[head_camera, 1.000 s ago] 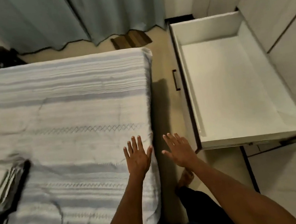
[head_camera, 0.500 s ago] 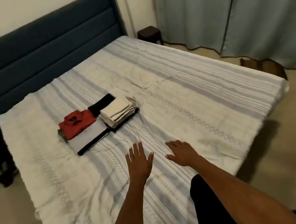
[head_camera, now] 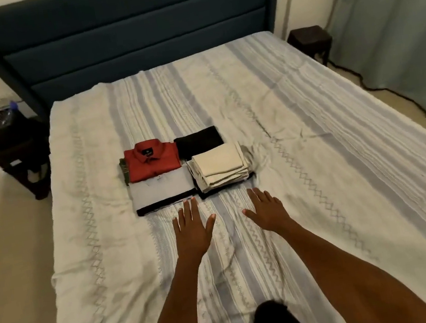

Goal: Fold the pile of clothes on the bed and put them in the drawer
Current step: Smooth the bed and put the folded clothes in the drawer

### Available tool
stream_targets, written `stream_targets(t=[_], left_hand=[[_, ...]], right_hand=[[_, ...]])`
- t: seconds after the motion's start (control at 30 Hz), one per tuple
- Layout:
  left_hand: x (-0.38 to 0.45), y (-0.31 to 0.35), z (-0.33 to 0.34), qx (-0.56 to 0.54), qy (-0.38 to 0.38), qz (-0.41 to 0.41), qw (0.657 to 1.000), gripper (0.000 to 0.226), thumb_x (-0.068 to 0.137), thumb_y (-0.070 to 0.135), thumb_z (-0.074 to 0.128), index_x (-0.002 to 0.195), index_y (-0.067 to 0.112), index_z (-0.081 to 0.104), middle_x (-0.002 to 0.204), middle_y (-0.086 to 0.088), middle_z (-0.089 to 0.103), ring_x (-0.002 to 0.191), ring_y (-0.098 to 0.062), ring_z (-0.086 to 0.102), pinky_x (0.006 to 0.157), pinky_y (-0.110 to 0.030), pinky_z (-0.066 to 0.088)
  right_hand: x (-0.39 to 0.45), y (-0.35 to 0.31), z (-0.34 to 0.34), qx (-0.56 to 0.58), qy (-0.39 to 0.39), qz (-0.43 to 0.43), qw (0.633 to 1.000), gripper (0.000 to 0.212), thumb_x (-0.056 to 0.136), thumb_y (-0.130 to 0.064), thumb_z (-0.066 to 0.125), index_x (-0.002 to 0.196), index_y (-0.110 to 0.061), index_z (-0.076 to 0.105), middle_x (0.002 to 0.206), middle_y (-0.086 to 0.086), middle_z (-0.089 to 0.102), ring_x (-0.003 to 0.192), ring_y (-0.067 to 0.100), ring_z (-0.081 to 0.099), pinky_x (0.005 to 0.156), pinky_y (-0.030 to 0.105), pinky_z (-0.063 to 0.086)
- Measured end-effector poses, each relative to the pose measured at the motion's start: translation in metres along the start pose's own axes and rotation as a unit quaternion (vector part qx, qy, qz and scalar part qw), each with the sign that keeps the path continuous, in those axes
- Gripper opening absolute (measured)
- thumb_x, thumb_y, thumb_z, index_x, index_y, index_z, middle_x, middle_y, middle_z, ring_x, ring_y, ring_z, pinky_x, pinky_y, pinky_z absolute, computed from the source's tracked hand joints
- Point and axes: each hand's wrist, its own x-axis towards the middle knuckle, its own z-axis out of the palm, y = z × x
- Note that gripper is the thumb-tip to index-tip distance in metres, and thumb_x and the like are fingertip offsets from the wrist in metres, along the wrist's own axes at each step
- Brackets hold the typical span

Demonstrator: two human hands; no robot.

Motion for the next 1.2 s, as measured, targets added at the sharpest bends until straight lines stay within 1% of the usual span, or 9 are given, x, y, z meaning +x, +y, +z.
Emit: stream_targets(t=[0.17,0.3,0.47,0.53,0.6,0.7,0.83,1.0,1.2], left_hand=[[0.112,0.005,0.043,-0.041,0.001,-0.05,0.998,0.098,0.082,0.083,-0.001,0.16,0.023,0.002,0.167,-0.004,0.003,0.153,-0.028,0.006,0.122,-0.049,0.006],[0.184,0.008,0.078,-0.145,-0.023,-0.157,0.977,0.092,0.089,0.076,0.028,0.159,0.021,0.006,0.166,-0.007,0.008,0.152,-0.028,0.012,0.123,-0.049,0.012],[0.255,0.002,0.108,-0.377,-0.042,-0.289,0.879,0.109,0.08,0.074,0.053,0.159,0.016,0.004,0.166,-0.008,0.012,0.15,-0.028,0.02,0.119,-0.044,0.021],[0.274,-0.003,0.118,-0.434,-0.039,-0.325,0.839,0.11,0.082,0.068,0.062,0.158,0.011,0.008,0.163,-0.01,0.021,0.148,-0.029,0.027,0.117,-0.042,0.026],[0.289,-0.014,0.132,-0.453,-0.048,-0.359,0.815,0.124,0.068,0.079,0.067,0.156,0.006,0.018,0.155,-0.016,0.036,0.139,-0.033,0.041,0.115,-0.046,0.034],[0.297,-0.027,0.156,-0.456,-0.023,-0.398,0.796,0.142,0.042,0.092,0.072,0.141,-0.005,0.042,0.139,-0.026,0.053,0.122,-0.036,0.057,0.104,-0.046,0.047],[0.296,-0.016,0.164,-0.502,0.038,-0.419,0.756,0.118,0.051,0.077,0.08,0.137,0.001,0.048,0.135,-0.014,0.055,0.123,-0.03,0.055,0.099,-0.038,0.047],[0.299,-0.023,0.168,-0.548,-0.006,-0.395,0.737,0.138,0.042,0.088,0.074,0.154,0.019,0.03,0.155,-0.002,0.04,0.139,-0.025,0.041,0.115,-0.053,0.033],[0.312,-0.044,0.161,-0.578,-0.114,-0.311,0.746,0.083,0.067,0.081,0.069,0.138,0.038,0.056,0.139,0.012,0.058,0.135,-0.018,0.046,0.113,-0.049,0.035]], right_hand=[[0.132,0.034,-0.01,0.004,0.012,-0.005,1.0,0.075,0.102,-0.062,0.027,0.161,-0.025,-0.002,0.169,0.004,0.0,0.154,0.033,0.01,0.121,0.053,0.017],[0.218,0.049,-0.009,0.082,0.056,0.034,0.995,0.083,0.097,-0.07,0.03,0.161,-0.022,0.009,0.167,0.01,0.014,0.15,0.037,0.022,0.118,0.057,0.028],[0.316,0.077,0.013,0.324,0.018,0.138,0.936,0.12,0.073,-0.086,0.058,0.16,-0.023,0.005,0.167,0.009,0.014,0.151,0.034,0.022,0.118,0.058,0.026],[0.332,0.081,0.016,0.416,-0.008,0.148,0.897,0.131,0.064,-0.082,0.073,0.16,-0.023,0.007,0.16,0.007,0.029,0.144,0.031,0.036,0.113,0.049,0.039],[0.337,0.083,0.015,0.479,-0.046,0.169,0.86,0.127,0.07,-0.065,0.081,0.16,-0.014,0.007,0.138,0.005,0.045,0.125,0.025,0.056,0.094,0.04,0.056],[0.347,0.093,0.019,0.477,-0.096,0.167,0.858,0.128,0.053,-0.075,0.085,0.15,-0.009,0.034,0.125,0.018,0.065,0.095,0.022,0.071,0.072,0.039,0.063],[0.36,0.103,0.025,0.478,-0.138,0.162,0.852,0.112,0.049,-0.078,0.085,0.134,-0.009,0.061,0.131,0.023,0.06,0.125,0.041,0.055,0.101,0.055,0.049],[0.369,0.107,0.02,0.472,-0.174,0.146,0.852,0.082,0.056,-0.074,0.085,0.113,-0.015,0.074,0.111,0.024,0.071,0.1,0.032,0.071,0.097,0.058,0.052],[0.365,0.105,0.024,0.51,-0.176,0.122,0.833,0.069,0.068,-0.066,0.082,0.122,-0.024,0.069,0.107,0.001,0.077,0.101,0.021,0.073,0.1,0.047,0.053]])
